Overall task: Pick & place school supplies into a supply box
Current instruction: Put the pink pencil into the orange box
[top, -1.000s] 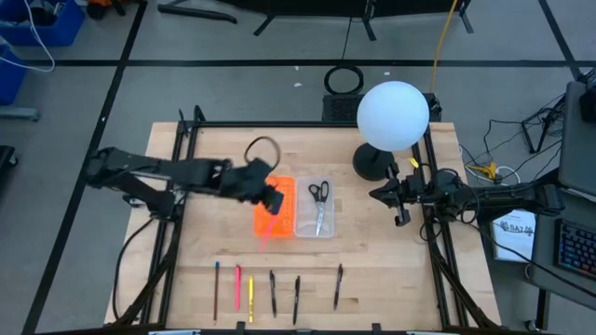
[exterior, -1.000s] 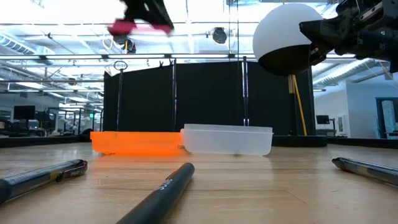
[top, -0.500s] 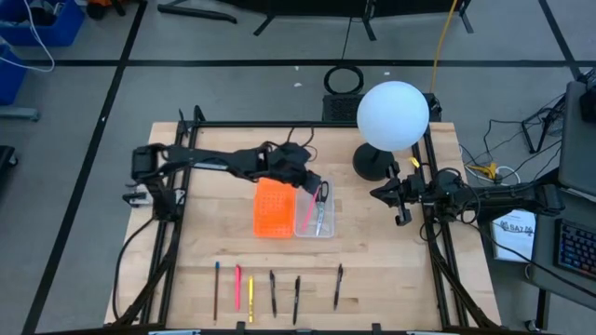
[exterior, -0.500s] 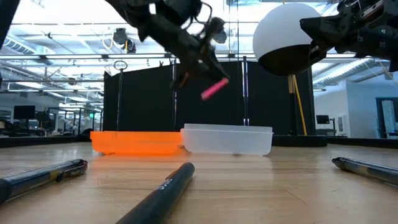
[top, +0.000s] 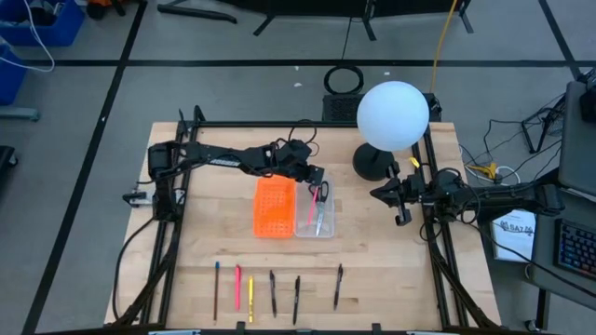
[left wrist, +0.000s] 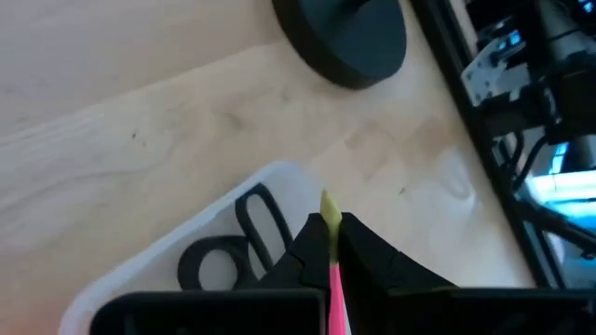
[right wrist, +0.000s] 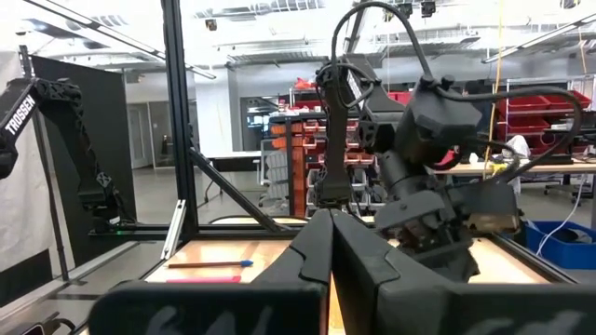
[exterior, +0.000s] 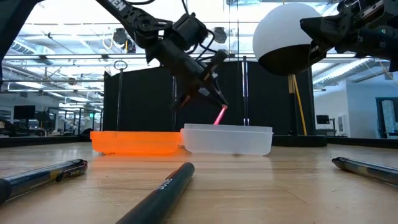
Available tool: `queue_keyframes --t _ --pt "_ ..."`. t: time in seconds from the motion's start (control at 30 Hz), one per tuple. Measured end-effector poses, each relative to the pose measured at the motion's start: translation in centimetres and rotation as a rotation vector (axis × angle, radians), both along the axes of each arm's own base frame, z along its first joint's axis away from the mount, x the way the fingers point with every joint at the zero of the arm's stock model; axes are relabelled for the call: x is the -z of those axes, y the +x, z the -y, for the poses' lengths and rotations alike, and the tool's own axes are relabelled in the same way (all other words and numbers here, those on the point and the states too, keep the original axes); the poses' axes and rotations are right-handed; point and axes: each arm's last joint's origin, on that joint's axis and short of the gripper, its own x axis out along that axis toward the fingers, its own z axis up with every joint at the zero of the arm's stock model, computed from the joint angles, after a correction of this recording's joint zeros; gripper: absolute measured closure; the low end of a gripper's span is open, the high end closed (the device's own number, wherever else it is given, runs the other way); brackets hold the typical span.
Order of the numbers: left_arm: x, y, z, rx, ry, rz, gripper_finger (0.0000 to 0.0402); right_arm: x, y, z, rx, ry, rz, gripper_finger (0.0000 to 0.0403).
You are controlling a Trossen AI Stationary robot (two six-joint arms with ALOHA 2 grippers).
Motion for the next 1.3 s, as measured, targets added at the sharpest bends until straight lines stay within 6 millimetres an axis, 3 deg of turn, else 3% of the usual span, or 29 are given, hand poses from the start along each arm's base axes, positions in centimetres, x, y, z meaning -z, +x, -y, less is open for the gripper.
queue_keyframes --t 1.07,1.3 --pt "1.2 -0.5 1.4 0.017 0.104 -0.157 0.039 -0.4 -0.1 0.0 0.007 -0.03 0.041 0.0403" --pt "3.2 -0.1 1.6 0.04 0.092 -0.207 0.0391 -0.4 -0.1 0.0 0.007 -0.03 0.041 0.0403"
